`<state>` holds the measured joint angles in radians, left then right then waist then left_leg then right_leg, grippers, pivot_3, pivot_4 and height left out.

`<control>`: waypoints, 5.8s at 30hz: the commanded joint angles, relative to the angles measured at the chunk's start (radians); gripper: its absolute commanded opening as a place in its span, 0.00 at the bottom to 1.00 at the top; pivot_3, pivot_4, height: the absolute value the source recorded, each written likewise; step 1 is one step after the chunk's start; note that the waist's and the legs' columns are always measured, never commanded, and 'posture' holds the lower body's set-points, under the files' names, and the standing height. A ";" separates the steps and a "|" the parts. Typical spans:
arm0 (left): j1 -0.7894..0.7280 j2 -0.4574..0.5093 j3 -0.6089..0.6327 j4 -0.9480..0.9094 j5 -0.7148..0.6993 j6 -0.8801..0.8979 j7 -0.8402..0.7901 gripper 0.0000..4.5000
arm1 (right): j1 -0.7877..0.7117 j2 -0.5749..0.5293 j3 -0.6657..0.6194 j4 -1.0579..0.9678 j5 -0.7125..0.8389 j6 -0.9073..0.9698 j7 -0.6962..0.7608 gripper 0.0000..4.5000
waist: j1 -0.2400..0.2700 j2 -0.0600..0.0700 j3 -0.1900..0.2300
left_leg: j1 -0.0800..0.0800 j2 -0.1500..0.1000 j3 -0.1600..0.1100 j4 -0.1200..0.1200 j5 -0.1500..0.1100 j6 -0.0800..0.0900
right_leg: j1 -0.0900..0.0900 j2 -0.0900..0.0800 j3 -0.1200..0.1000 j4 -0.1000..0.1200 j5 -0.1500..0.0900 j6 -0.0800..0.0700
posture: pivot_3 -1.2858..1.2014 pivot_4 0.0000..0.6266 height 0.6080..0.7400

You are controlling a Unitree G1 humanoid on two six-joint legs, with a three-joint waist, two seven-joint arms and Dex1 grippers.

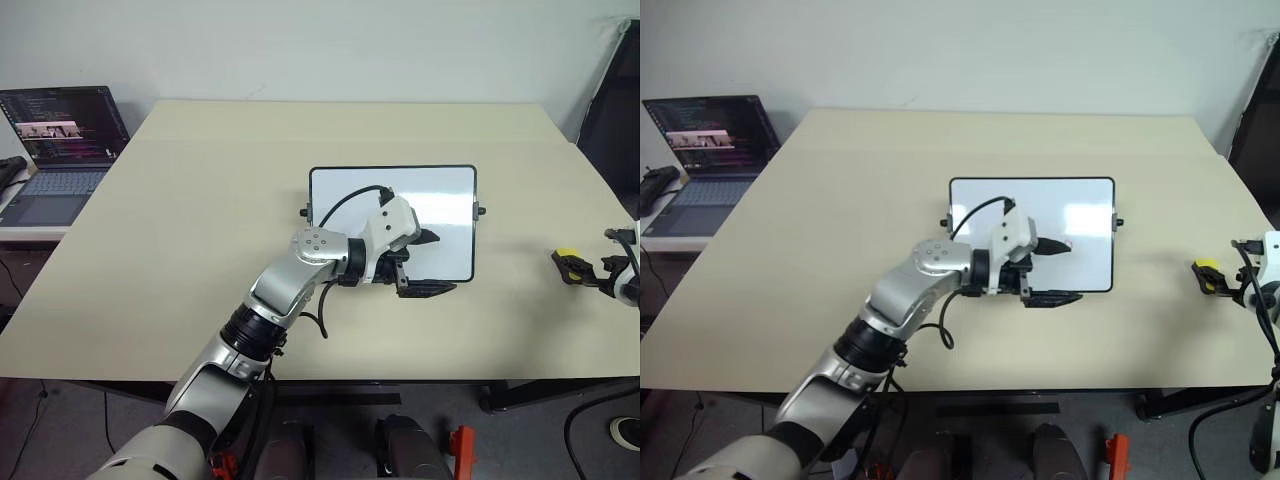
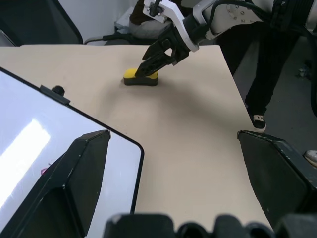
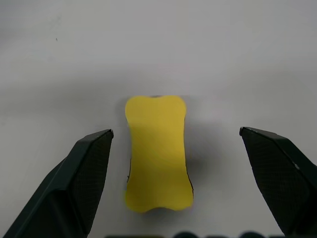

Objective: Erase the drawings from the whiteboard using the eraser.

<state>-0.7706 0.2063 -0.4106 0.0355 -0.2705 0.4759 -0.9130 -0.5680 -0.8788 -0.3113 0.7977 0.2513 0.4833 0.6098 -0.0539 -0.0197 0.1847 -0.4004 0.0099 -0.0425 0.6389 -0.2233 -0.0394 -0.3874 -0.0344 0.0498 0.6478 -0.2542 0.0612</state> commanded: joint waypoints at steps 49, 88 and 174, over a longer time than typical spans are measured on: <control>0.231 0.365 0.381 -0.165 -0.164 -0.059 -0.166 1.00 | -0.167 0.105 0.084 -1.018 0.244 0.347 -0.010 0.24 | -0.006 0.007 0.003 | 0.001 0.004 -0.001 -0.002 0.000 0.000 | -0.002 0.003 0.000 0.002 -0.003 0.003 | 0.52 0.24 1.00; 0.511 0.457 0.470 -0.242 -0.129 -0.178 -0.067 1.00 | -0.030 0.482 0.811 -0.503 -0.425 -0.249 0.105 0.24 | 0.013 -0.001 -0.001 | 0.015 0.005 -0.008 0.004 0.000 0.000 | 0.007 0.004 -0.006 0.016 -0.009 -0.011 | 0.52 0.24 1.00; 0.395 0.513 0.440 -0.217 -0.166 -0.085 -0.140 1.00 | 0.022 0.270 0.706 -0.607 -0.394 -0.280 0.273 0.23 | 0.021 -0.007 -0.001 | 0.016 0.005 -0.007 -0.007 -0.001 -0.002 | 0.004 0.004 -0.006 0.015 -0.013 -0.010 | 0.52 0.24 1.00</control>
<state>-0.3637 0.7134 0.0066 -0.1533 -0.4276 0.4065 -1.0551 -0.5835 -0.5860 0.3532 0.1490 -0.0893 0.1662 0.8587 -0.0326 -0.0271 0.1835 -0.3818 0.0155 -0.0492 0.6315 -0.2244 -0.0418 -0.3802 -0.0299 0.0433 0.6624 -0.2691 0.0479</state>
